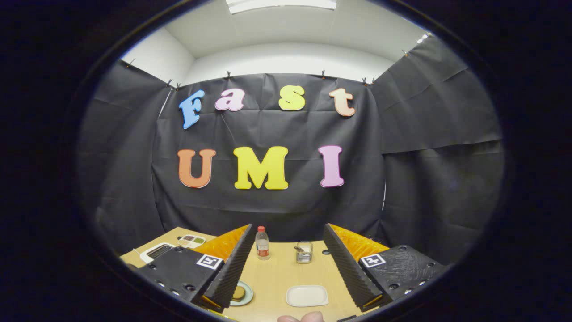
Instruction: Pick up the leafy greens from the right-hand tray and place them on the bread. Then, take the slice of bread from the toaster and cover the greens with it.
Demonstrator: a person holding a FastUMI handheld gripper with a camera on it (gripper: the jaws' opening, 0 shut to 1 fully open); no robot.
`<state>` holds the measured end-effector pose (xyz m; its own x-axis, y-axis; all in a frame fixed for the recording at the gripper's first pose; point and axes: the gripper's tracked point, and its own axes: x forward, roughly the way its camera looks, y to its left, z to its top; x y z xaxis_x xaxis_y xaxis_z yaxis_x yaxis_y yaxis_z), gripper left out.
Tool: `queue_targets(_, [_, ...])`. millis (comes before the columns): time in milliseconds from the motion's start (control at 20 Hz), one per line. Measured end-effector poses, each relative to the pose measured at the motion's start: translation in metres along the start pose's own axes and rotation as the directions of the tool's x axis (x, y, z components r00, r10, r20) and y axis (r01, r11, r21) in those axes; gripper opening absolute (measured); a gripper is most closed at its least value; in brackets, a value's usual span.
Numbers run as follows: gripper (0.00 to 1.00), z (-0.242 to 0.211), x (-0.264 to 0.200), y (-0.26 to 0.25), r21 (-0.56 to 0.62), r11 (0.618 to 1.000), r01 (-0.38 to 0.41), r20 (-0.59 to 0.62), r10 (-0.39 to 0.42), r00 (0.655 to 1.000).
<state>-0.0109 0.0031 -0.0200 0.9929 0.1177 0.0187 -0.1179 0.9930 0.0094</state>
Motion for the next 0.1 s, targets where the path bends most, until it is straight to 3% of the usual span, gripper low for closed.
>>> queue_targets(100, [0.96, -0.0014, -0.0005, 0.0016, 0.003, 1.000, 0.005, 0.000, -0.005, 1.000])
